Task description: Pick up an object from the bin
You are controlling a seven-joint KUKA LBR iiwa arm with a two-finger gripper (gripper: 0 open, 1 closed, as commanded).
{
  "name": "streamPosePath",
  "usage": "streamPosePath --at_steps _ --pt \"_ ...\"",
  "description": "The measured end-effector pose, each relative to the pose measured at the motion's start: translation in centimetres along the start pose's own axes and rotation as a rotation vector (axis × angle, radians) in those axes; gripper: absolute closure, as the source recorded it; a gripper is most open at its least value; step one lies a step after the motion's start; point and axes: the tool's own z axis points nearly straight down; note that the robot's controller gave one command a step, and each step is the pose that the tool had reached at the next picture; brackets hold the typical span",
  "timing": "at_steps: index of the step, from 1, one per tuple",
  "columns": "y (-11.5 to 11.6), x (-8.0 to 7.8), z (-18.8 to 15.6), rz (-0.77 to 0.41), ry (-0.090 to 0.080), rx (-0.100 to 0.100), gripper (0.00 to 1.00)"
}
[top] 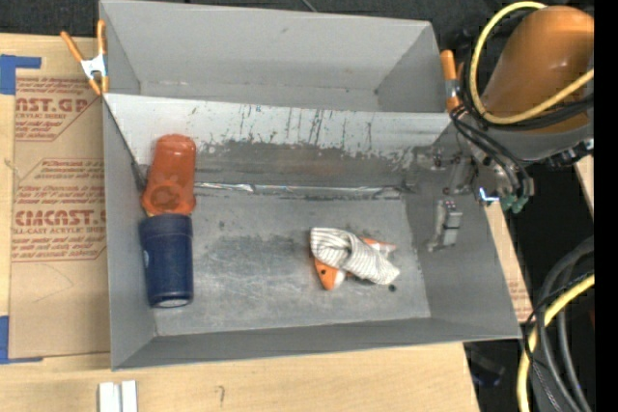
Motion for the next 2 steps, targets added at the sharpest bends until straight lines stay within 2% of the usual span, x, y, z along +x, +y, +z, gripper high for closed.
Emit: streamPosePath --at_steps 1,2 --pt "0.0 -0.1 -0.5 -0.001 -0.008 0.001 0.00" --pt "1.1 1.2 3.7 -0.017 -0.015 0.003 0.00"
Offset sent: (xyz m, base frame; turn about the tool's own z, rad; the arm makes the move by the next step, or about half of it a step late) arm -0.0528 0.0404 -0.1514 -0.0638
